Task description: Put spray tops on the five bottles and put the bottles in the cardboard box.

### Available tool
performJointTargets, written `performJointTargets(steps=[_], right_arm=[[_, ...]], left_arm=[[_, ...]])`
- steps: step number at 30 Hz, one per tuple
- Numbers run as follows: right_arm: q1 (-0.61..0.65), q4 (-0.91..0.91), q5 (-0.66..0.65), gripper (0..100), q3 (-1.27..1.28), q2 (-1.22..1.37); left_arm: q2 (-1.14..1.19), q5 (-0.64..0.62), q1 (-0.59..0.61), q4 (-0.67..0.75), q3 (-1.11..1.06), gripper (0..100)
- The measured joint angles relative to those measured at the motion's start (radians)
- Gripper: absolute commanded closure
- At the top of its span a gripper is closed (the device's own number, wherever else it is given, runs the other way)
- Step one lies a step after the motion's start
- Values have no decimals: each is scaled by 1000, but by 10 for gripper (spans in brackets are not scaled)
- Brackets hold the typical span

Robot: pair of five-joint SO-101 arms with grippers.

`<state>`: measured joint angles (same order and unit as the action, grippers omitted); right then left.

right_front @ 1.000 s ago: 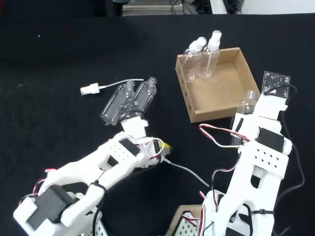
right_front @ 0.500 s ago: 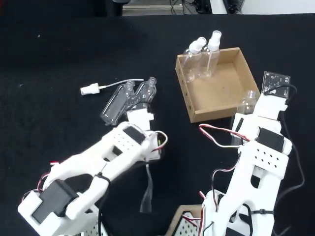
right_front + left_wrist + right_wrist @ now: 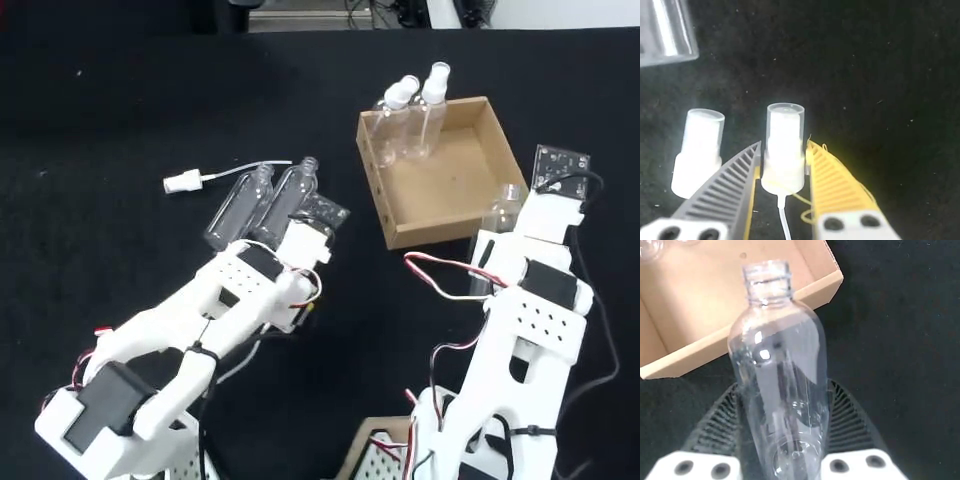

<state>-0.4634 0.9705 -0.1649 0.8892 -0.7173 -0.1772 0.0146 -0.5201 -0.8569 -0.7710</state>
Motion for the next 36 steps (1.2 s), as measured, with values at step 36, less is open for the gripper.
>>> performJointTargets(steps=[36], right_arm=[[827,-218,2,988,-75,0]], left_arm=[[-684,160,473,-3,370,970]])
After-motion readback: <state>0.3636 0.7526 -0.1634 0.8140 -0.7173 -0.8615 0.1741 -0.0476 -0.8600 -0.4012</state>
